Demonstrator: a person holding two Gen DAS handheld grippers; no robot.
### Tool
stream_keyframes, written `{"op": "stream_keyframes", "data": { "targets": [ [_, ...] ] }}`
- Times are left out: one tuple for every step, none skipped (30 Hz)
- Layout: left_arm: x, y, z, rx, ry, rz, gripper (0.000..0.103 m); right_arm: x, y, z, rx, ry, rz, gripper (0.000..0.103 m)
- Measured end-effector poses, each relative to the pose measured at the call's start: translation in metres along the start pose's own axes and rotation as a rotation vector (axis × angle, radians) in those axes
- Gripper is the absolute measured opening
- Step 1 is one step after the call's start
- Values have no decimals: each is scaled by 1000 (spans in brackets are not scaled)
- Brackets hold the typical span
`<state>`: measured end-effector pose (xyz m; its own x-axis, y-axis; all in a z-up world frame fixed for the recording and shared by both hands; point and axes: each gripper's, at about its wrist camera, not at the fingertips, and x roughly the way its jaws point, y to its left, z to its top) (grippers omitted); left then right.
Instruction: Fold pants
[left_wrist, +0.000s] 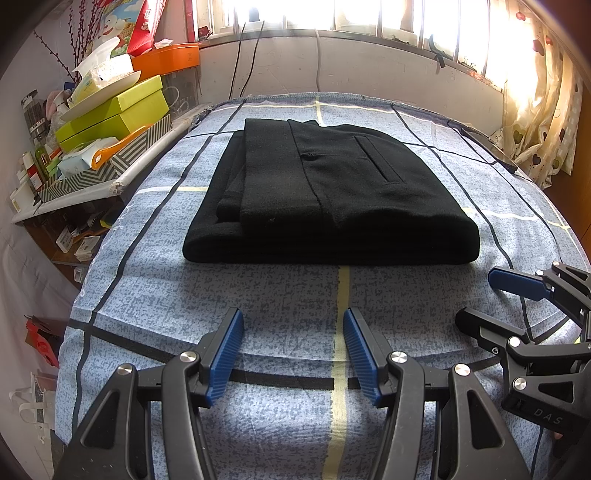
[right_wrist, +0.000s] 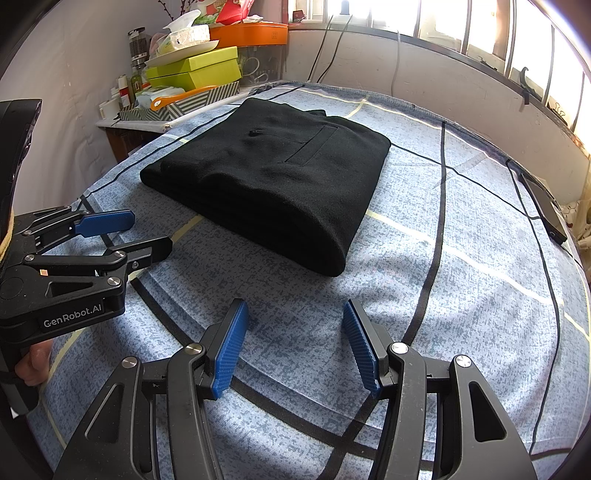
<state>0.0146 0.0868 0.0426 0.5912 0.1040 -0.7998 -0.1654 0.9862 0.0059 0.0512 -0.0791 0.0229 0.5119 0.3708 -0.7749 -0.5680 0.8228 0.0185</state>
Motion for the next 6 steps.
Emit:
{"op": "stream_keyframes", "data": {
  "targets": [
    [0,0,0,1,0,1,59,0,0,0,0,0,0,55],
    [0,0,0,1,0,1,59,0,0,0,0,0,0,55],
    [0,0,0,0,0,0,59,0,0,0,0,0,0,55],
    [0,0,0,0,0,0,59,0,0,0,0,0,0,55],
    [0,0,0,0,0,1,59,0,0,0,0,0,0,55],
    [0,0,0,0,0,1,59,0,0,0,0,0,0,55]
  ]
}}
